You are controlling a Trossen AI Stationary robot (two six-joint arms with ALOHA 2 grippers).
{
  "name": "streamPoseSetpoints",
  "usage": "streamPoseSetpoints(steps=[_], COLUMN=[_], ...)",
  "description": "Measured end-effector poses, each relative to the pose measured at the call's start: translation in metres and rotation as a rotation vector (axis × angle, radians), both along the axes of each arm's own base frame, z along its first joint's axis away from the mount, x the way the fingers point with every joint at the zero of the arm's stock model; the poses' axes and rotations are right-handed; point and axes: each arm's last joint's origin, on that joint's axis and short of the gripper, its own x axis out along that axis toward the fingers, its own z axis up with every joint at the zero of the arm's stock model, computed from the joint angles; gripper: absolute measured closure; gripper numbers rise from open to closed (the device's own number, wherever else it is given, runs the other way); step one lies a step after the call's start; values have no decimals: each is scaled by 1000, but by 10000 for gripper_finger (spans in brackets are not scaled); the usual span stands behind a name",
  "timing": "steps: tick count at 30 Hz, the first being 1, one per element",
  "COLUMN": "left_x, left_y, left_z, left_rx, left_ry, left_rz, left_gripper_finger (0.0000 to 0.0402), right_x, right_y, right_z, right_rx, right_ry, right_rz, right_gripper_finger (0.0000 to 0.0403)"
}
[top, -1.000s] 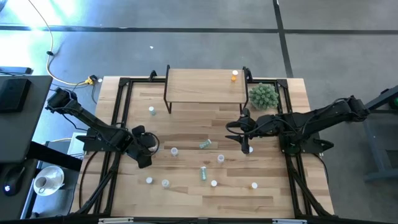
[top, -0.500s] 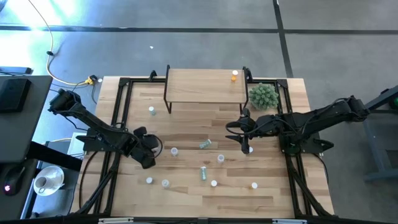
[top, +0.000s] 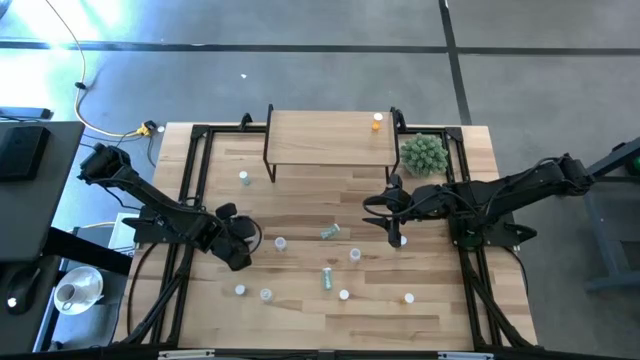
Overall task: Pick and place medicine bottles onto shelf by color
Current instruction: Put the middle blue pill bottle on the shelf
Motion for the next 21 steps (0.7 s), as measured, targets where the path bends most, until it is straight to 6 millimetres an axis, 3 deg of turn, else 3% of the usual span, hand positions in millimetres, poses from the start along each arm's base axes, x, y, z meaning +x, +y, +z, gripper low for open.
streamPoseSetpoints(steps=[10,18,21], left_x=[0,0,4], left_y=[0,0,0], left_z=[0,1,11], left_rx=[-6,-7,-4], left_ry=[4,10,-5], left_rz=[-2,-19,-44], left_gripper_finger=[291,290,290], right_x=[0,0,0], right_y=[0,0,0], right_z=[0,0,0], right_rx=[0,0,0], right_ry=[1,1,1], right_rz=[0,0,0], right_gripper_finger=[201,201,201])
